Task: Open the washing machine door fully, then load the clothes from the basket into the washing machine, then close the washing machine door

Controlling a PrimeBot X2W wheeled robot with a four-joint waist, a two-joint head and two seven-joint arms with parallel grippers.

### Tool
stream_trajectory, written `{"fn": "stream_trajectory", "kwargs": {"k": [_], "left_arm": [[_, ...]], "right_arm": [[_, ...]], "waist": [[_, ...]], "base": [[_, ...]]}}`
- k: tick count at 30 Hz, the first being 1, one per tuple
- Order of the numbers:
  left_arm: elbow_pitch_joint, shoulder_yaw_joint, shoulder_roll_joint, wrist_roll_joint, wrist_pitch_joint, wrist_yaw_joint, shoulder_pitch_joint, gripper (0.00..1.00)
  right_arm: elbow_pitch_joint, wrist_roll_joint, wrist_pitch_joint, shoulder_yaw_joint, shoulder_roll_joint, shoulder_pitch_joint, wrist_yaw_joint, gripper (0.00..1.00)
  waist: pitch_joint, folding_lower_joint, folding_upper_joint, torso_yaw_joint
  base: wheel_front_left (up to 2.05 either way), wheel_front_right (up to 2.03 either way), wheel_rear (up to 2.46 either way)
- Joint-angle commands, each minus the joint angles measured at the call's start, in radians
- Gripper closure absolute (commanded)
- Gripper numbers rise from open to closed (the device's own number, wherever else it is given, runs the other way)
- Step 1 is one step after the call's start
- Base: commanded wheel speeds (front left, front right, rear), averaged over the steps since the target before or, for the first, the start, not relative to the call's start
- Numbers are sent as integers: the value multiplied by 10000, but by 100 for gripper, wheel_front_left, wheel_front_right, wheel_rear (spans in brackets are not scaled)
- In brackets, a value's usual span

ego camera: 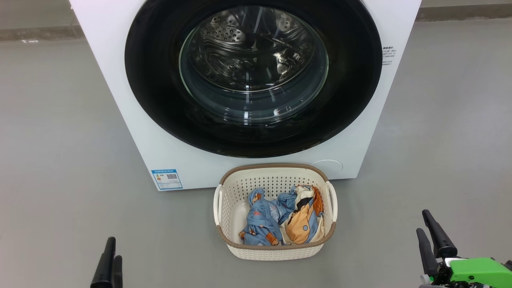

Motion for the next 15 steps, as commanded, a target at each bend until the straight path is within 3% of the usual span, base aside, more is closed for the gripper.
{"fn": "stream_trajectory", "kwargs": {"k": [1, 15], "left_arm": [[-380, 7, 234, 271, -139, 9, -238, 0], [-700, -239, 494, 1615, -587, 103, -273, 0]], "right_arm": [[-355, -366, -118, 83, -193, -299, 14, 0], [-792, -2053, -389, 284, -341, -365, 23, 0]], "waist": [[3, -2, 0, 5], [8, -2, 0, 68]], "base": [[0, 0, 0], [0, 0, 0]]}}
